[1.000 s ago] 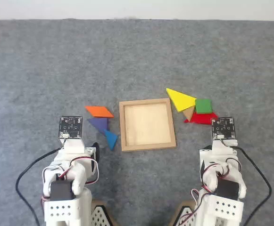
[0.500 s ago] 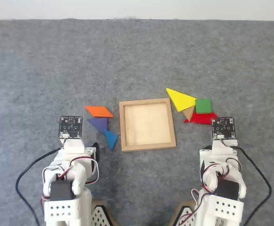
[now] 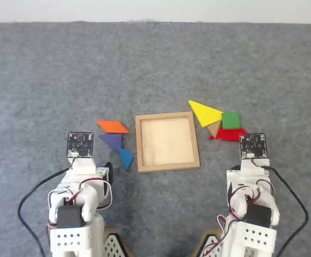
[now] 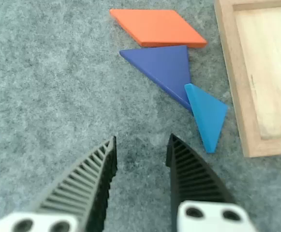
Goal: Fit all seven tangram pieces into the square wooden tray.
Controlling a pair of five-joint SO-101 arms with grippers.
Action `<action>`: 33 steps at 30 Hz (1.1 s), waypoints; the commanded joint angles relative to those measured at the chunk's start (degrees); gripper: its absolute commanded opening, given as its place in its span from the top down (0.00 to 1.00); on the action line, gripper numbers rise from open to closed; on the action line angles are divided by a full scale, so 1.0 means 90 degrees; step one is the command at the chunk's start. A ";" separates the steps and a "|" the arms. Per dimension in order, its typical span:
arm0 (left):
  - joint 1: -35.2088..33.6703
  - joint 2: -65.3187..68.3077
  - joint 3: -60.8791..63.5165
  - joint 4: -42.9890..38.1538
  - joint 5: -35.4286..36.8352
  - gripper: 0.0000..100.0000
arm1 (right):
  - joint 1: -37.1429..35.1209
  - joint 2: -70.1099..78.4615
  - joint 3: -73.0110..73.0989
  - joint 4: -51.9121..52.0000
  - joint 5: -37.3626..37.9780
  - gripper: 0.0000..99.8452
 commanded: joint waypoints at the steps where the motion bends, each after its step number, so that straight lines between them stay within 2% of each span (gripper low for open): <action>1: 0.0020 -0.0156 -0.0093 0.0020 -0.0010 0.84 | 0.0044 -0.0122 0.0088 0.0034 0.0078 0.99; 7: 0.0020 -0.0156 -0.0093 0.0020 -0.0010 0.84 | 0.0024 -0.0190 0.0078 0.0757 0.0068 0.99; 18: 0.0020 -0.0156 -0.0093 0.0020 -0.0010 0.84 | 0.0044 -0.0816 0.0059 0.0689 0.0098 0.99; 20: 0.0020 -0.0156 -0.0093 0.0020 -0.0010 0.84 | 0.0083 -0.0806 0.0049 0.0210 0.0508 0.99; 23: 0.0020 -0.0156 -0.0093 0.0020 -0.0010 0.84 | 0.0386 -0.0796 -0.0020 -0.0503 0.1954 0.99; 24: 0.0020 -0.0156 -0.0093 0.0020 -0.0010 0.84 | 0.0464 -0.0786 -0.0098 -0.0669 0.2081 0.99; 26: 0.0020 -0.0156 -0.0093 0.0020 -0.0010 0.84 | 0.0513 -0.0786 -0.0420 -0.0718 0.1924 0.99; 29: 0.0020 -0.0156 -0.0093 0.0020 -0.0010 0.84 | 0.0435 -0.0777 -0.1260 -0.0200 0.1856 0.99; 33: 0.0020 -0.0156 -0.0093 0.0020 -0.0010 0.84 | -0.0034 -0.0552 -0.2247 0.0269 0.1846 0.97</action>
